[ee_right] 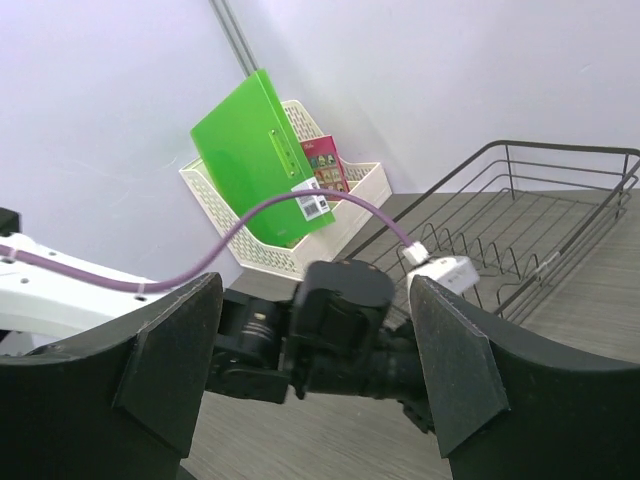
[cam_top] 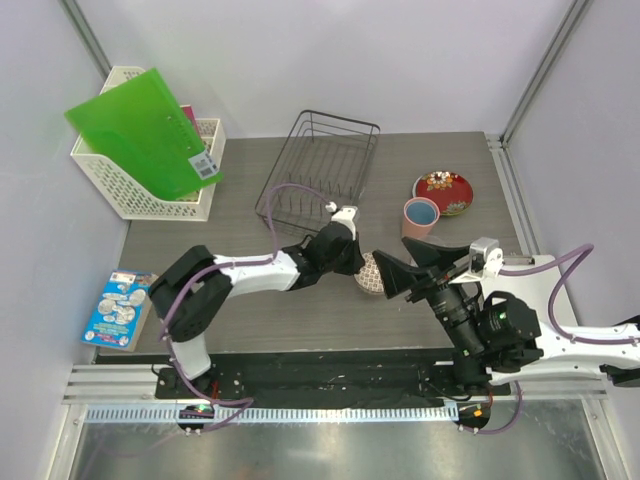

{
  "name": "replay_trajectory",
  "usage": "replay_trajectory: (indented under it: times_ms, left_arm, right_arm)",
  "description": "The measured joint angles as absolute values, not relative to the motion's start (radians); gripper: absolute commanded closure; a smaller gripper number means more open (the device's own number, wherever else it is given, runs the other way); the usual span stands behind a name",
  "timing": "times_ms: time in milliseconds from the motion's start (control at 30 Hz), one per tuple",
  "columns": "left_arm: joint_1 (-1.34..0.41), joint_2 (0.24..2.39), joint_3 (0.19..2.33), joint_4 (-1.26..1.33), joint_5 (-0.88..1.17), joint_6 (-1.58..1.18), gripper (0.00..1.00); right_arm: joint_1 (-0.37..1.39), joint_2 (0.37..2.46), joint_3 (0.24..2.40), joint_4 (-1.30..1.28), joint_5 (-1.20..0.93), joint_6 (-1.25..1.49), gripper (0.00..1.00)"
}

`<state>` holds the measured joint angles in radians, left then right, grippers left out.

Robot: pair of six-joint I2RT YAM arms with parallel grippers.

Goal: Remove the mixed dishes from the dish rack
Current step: Place the bowl at the center of the board.

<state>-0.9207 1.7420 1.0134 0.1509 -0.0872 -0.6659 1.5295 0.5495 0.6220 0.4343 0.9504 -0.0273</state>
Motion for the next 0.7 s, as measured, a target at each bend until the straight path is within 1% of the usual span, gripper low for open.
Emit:
replay_trajectory:
  times_ms: [100, 233, 367, 400, 433, 533, 567, 633, 700]
  left_arm:
    - [-0.921, 1.829, 1.062, 0.146, -0.097, -0.672, 1.0]
    - [-0.921, 1.883, 1.1, 0.146, -0.116, -0.678, 0.99]
    - [-0.921, 1.896, 1.12, 0.144, -0.146, -0.677, 0.9]
    - [-0.921, 1.904, 1.132, 0.14, -0.15, -0.677, 0.87]
    - [-0.921, 1.914, 1.15, 0.126, -0.154, -0.676, 0.75]
    - [-0.921, 1.937, 1.216, 0.072, -0.155, -0.672, 0.56]
    - [-0.921, 1.936, 1.224, 0.065, -0.157, -0.671, 0.45]
    - [-0.921, 1.916, 1.219, 0.062, -0.166, -0.679, 0.34]
    - [-0.923, 1.89, 1.201, 0.053, -0.176, -0.674, 0.31]
  right_arm:
    - [1.53, 0.55, 0.605, 0.448, 0.952, -0.027, 0.2]
    - [1.53, 0.547, 0.587, 0.448, 0.952, -0.023, 0.2]
    - [1.53, 0.538, 0.572, 0.451, 0.952, -0.019, 0.2]
    - [1.53, 0.536, 0.569, 0.452, 0.952, -0.015, 0.2]
    - [1.53, 0.536, 0.565, 0.455, 0.952, -0.012, 0.2]
    - [1.53, 0.537, 0.558, 0.455, 0.952, -0.001, 0.2]
    - [1.53, 0.536, 0.558, 0.455, 0.952, 0.002, 0.2]
    - [1.53, 0.533, 0.557, 0.451, 0.952, 0.009, 0.2]
    - [1.53, 0.527, 0.556, 0.448, 0.953, 0.012, 0.2]
